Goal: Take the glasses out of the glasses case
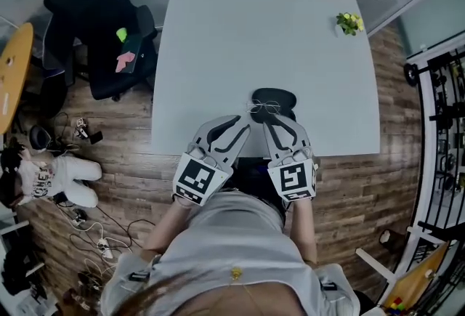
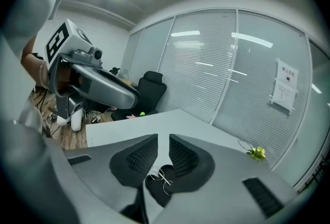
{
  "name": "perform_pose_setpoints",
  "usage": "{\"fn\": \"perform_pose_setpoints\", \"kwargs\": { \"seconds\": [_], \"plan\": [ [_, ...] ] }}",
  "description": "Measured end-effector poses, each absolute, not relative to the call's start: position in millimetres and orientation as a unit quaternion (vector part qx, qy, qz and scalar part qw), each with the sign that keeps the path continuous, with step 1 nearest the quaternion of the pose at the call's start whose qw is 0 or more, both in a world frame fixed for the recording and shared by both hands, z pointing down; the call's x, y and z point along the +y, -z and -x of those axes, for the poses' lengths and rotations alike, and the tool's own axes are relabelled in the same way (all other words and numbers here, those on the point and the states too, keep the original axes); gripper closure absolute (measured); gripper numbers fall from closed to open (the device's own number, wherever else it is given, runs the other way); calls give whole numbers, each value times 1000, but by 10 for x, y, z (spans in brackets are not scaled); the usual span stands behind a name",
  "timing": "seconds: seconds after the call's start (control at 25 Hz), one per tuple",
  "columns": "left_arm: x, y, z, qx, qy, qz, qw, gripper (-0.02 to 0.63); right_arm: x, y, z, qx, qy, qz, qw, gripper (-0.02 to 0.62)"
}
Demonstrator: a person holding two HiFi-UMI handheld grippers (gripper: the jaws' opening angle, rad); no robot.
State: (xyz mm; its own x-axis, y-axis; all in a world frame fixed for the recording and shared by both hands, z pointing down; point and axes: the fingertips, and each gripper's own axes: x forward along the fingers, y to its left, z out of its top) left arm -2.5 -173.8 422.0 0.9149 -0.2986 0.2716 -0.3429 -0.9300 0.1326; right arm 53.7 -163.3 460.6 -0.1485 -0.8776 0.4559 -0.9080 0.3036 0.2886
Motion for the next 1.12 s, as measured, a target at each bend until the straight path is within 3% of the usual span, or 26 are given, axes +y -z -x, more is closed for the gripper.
{"fn": "perform_pose_setpoints", "kwargs": {
  "seconds": [0.24, 1.12],
  "plan": [
    [-1857, -4272, -43, -181, -132, -970, 96, 491, -1744, -4796, -624, -768, -41, -568, 295, 523],
    [-2090, -4537, -75, -226, -167, -951, 130, 491, -1973, -5963, -843, -775, -75, -439, 449, 512]
  ]
}}
